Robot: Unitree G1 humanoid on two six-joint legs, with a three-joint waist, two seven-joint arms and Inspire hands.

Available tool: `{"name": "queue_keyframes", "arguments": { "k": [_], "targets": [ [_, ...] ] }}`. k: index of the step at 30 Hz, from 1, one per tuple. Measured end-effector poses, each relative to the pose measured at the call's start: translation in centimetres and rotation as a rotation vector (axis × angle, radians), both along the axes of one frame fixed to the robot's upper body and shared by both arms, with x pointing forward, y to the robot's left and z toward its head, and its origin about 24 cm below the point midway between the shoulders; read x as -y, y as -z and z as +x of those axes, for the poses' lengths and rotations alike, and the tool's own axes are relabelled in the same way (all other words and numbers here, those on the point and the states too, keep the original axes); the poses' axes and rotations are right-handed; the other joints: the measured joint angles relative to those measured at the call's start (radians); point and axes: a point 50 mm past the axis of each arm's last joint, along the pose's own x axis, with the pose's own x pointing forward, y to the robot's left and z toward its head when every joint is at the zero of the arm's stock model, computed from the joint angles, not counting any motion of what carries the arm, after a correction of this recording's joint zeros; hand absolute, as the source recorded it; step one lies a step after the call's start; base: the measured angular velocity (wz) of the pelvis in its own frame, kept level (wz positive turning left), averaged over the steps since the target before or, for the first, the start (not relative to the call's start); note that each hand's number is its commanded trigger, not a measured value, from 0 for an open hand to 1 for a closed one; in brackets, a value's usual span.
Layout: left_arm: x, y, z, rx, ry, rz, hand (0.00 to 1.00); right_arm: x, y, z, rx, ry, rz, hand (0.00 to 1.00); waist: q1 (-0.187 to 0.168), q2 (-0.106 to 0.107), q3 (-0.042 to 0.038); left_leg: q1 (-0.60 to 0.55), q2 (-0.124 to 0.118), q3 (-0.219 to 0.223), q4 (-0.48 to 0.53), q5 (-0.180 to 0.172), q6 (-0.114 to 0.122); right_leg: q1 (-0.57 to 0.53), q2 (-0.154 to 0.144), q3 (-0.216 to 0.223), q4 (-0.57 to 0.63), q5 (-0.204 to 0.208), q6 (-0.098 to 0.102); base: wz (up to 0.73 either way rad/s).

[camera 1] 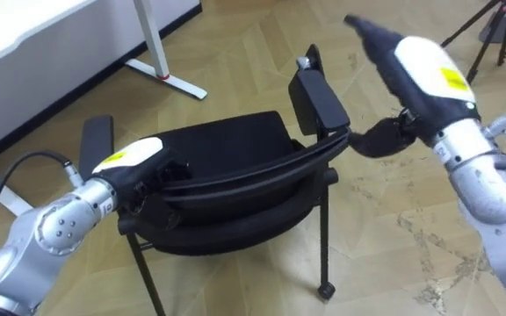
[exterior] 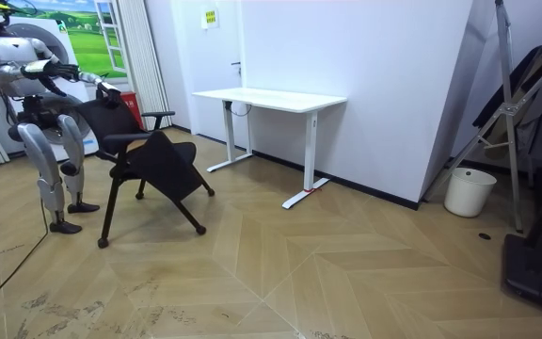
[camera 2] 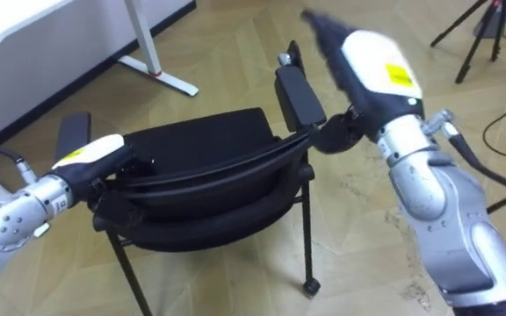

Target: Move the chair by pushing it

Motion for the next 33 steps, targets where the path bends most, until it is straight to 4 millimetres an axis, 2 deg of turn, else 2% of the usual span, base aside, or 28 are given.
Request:
{"name": "queue_keyframes", "arguments": {
  "k": [8,14,27,33],
  "targets": [
    [0.5,-0.6,0.7,0.029,0.042,0.02,1.0,-2.1,2.2,-0.7,-0.253,-0.173,-0.113,0.0,0.024,-0.025,0.0033,-0.003,0.0,-0.008,0.001,0.0,0.0,0.001,0.0,0.001,0.002,0.0,-0.001,0.0],
    [0.9,-0.8,1.1,0.032,0.06,0.033,1.0,-2.3,2.8,-1.0,-0.377,-0.226,-0.176,0.0,0.038,-0.031,0.0023,-0.001,-0.001,-0.017,-0.001,0.0,0.0,0.008,0.001,0.0,0.001,0.0,-0.001,0.01],
    [1.2,-1.0,1.4,0.046,0.08,0.032,1.0,-2.5,3.2,-1.2,-0.476,-0.273,-0.215,0.0,0.047,-0.028,0.0024,-0.002,-0.001,-0.024,-0.005,0.0,0.0,0.008,0.004,-0.003,-0.006,0.001,-0.001,0.0],
    [2.1,-1.0,1.6,0.046,0.112,0.028,1.0,-2.2,4.2,-0.9,-0.5,-0.26,-0.195,0.0,0.056,-0.021,0.001,-0.003,0.002,-0.039,-0.001,0.0,0.0,0.029,0.001,-0.028,-0.028,0.007,-0.002,0.11]
  ]
}}
